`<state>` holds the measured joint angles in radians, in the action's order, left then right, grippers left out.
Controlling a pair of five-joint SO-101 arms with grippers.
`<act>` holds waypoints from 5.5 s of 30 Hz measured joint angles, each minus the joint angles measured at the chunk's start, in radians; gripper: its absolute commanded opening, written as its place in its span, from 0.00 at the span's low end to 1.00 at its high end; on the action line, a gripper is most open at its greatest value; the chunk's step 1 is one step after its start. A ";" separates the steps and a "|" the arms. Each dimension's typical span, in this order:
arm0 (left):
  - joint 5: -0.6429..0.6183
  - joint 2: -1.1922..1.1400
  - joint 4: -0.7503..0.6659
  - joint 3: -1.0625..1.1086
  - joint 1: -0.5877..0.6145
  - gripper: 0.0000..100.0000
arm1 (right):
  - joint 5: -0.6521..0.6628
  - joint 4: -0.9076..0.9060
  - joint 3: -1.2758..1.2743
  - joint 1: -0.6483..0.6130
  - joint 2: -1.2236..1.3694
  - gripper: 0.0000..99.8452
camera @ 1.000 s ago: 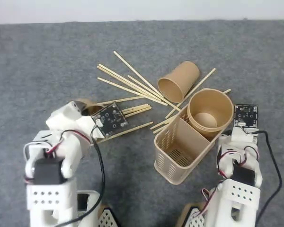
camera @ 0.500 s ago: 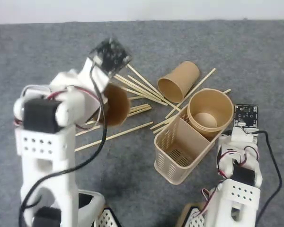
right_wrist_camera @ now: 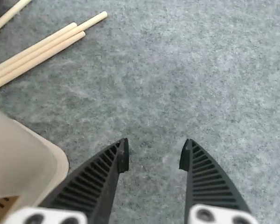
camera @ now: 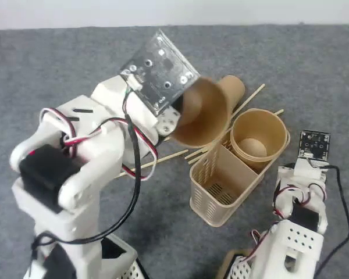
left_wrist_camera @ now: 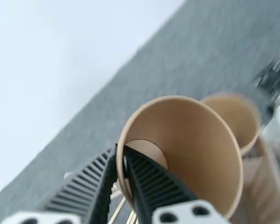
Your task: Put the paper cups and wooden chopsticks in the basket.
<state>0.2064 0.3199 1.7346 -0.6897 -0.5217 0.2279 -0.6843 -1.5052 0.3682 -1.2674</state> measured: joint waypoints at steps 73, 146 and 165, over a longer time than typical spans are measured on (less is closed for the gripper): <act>-0.169 -0.043 0.000 0.459 -0.087 0.20 | -0.135 0.021 0.000 0.184 0.000 0.07; 0.453 0.106 -0.017 0.595 0.273 0.26 | -0.066 -0.028 0.023 0.106 0.000 0.09; -0.146 0.690 -0.542 1.410 0.941 0.26 | 0.069 -0.103 0.408 -0.175 0.167 0.18</act>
<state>0.0606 1.0104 1.1930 0.7204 0.4189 0.2969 -0.7871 -1.0971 0.1933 -1.1001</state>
